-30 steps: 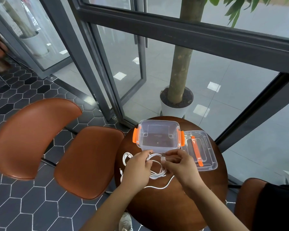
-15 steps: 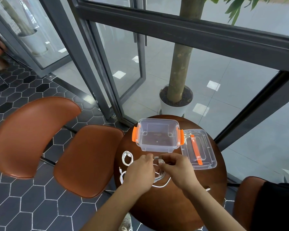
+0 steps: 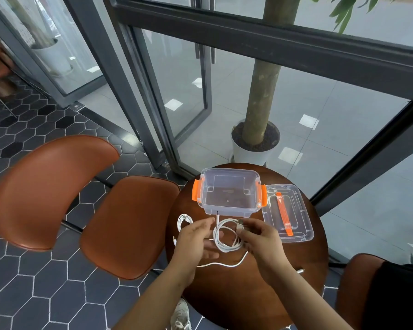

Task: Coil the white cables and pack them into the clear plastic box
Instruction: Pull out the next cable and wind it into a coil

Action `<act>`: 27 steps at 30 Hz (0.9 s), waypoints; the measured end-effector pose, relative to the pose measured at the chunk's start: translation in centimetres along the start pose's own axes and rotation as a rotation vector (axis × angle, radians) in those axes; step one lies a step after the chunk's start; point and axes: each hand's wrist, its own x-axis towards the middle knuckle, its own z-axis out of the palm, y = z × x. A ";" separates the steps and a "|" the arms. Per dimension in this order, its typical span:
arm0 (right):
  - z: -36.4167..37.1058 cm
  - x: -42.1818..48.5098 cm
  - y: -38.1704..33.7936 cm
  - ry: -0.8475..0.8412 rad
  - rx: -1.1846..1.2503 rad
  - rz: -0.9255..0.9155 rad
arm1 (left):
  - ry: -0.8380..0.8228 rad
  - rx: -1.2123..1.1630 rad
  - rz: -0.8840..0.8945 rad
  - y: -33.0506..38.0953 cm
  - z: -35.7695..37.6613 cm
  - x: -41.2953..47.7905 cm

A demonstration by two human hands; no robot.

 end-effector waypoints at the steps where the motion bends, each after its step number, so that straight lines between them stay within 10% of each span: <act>1: 0.1 0.1 0.1 -0.011 0.012 0.010 | -0.007 -0.039 -0.022 -0.1 -0.1 -0.1; 27: 7.9 11.0 9.7 -0.028 -0.269 0.179 | 0.294 -0.011 -0.147 -10.6 -4.8 11.2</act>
